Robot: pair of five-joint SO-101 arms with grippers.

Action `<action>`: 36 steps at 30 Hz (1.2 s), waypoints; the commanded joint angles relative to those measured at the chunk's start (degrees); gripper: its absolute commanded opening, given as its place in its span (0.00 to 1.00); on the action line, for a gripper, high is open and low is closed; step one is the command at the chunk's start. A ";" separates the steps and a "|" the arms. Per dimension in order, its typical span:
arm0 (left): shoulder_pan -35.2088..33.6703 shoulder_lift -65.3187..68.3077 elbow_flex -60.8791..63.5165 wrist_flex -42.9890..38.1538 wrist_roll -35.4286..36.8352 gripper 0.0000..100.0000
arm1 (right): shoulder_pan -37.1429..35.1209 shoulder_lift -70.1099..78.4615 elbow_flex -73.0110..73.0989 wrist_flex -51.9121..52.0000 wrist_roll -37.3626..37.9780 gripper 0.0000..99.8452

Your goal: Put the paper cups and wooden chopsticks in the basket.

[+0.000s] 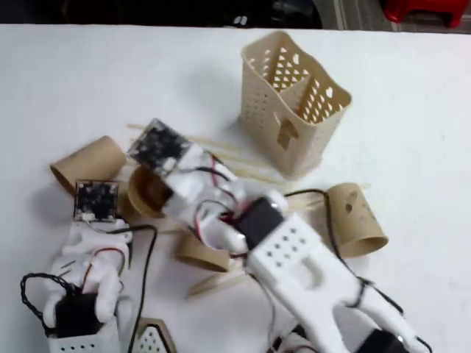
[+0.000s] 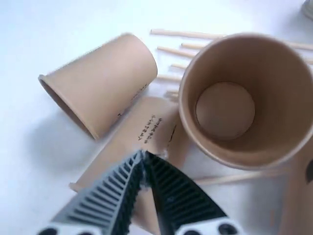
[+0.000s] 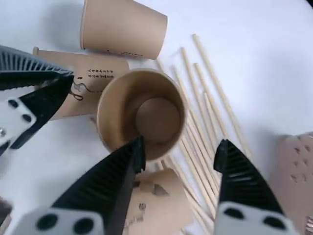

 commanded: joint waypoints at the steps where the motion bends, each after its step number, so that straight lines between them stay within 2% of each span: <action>1: -0.57 -0.13 -3.25 -1.41 -0.26 0.02 | -0.40 5.67 -0.35 -5.49 -0.53 0.24; 8: -0.57 -0.13 -3.25 -1.32 -0.26 0.02 | 2.68 16.13 -0.44 -12.35 -0.53 0.22; 10: -0.57 -0.13 -3.16 -1.32 -0.26 0.02 | 4.09 17.98 -1.76 -12.18 -0.18 0.17; 13: -0.57 -0.13 -3.16 -1.41 -0.26 0.02 | 6.90 19.30 -4.48 -10.07 0.00 0.01; 16: -0.57 -0.13 -3.08 -1.49 -0.26 0.02 | 9.80 19.38 -8.09 -4.88 0.09 0.03; 23: -0.57 -0.13 -3.08 -1.49 -0.26 0.02 | 13.58 19.30 -18.11 10.15 8.18 0.02; 29: -0.57 -0.13 -2.99 -1.49 -0.26 0.02 | 17.36 19.30 -26.99 18.77 8.53 0.02; 36: -0.57 -0.13 -2.90 -1.49 -0.26 0.02 | 17.80 19.30 -39.12 30.81 8.53 0.02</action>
